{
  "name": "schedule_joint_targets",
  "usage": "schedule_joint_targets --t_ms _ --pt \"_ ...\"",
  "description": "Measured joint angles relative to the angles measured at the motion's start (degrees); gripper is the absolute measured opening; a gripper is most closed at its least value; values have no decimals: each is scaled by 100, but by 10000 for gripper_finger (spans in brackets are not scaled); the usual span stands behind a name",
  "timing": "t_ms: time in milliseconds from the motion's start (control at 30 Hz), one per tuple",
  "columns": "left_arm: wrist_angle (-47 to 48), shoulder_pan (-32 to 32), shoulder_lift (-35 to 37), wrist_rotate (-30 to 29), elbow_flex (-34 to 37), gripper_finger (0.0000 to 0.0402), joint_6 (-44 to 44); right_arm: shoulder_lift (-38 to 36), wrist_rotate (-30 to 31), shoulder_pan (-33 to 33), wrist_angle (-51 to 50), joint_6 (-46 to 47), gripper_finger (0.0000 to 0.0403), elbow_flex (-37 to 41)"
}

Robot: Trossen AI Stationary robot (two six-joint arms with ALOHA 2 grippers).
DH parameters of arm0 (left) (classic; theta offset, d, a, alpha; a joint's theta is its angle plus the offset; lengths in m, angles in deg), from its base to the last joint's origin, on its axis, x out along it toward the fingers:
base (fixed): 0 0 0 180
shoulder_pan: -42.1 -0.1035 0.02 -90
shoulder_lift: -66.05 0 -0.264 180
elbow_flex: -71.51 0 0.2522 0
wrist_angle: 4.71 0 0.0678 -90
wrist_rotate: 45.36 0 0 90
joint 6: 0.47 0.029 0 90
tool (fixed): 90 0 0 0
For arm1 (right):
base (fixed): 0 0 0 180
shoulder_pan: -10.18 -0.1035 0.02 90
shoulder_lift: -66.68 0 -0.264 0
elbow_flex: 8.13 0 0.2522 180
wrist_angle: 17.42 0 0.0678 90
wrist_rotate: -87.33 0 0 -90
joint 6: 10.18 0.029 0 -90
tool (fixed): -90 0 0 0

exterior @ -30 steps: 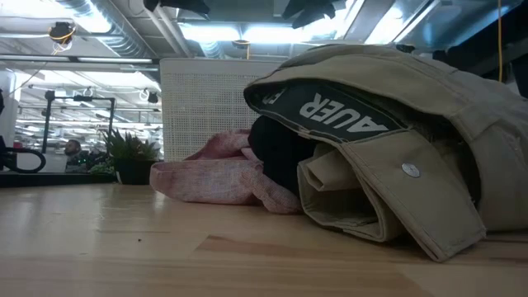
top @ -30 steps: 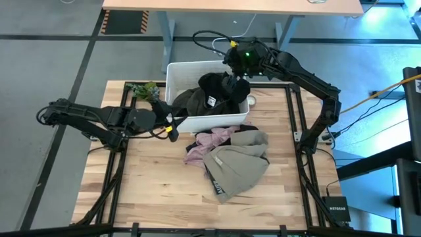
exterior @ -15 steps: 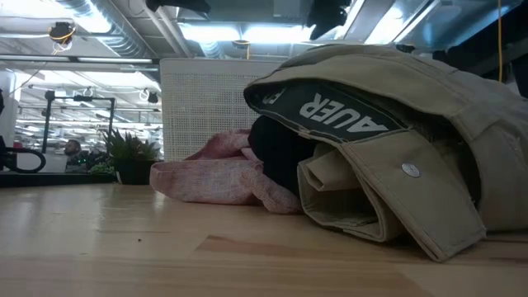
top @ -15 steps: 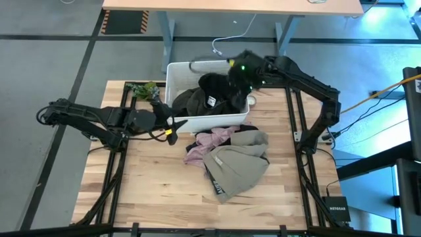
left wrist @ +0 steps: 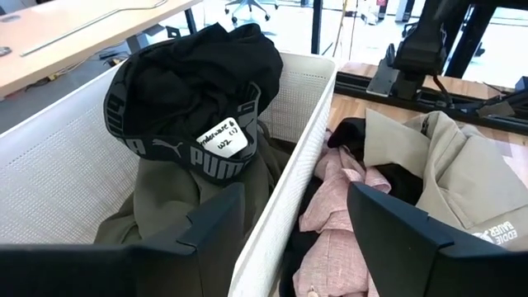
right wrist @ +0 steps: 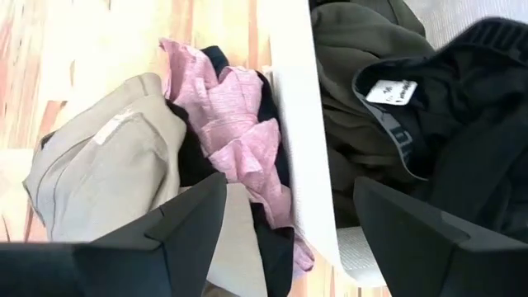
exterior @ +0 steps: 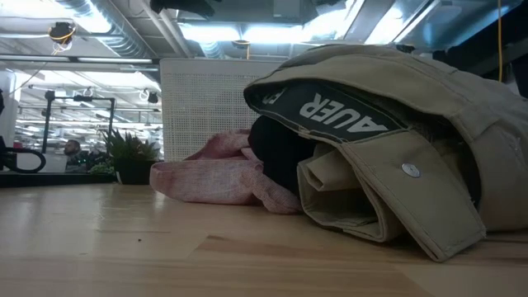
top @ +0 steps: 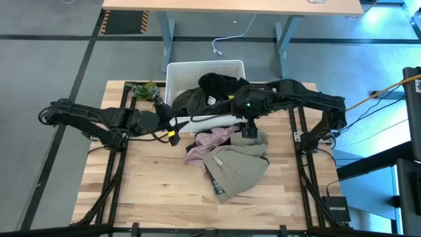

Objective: Sort clothes
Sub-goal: Put the brown shorts into the white bin

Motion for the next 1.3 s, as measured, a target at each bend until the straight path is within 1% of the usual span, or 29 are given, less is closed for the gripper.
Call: schedule_joint_targets --t_ms 133,633,667,767,933,1100,1200,1300 --pt "-2 0 0 -63 0 209 0 -54 92 -171 7 17 284 0" --pt "9 0 0 -83 0 209 159 -400 120 -154 -88 193 284 24" --pt "9 0 3 -126 0 209 189 -419 120 -154 -113 205 284 24" --pt "74 0 30 -525 0 209 207 -528 129 -154 -102 278 284 100" --pt "426 57 70 -580 0 209 103 -943 135 -154 122 356 284 754" --pt "414 164 190 -573 63 209 156 -1601 164 -154 740 505 284 1855" --pt "139 183 488 -571 448 209 299 -2007 159 -157 1043 650 284 2534" --pt "-278 141 967 -548 906 209 302 -2403 157 -157 1248 786 284 3160"
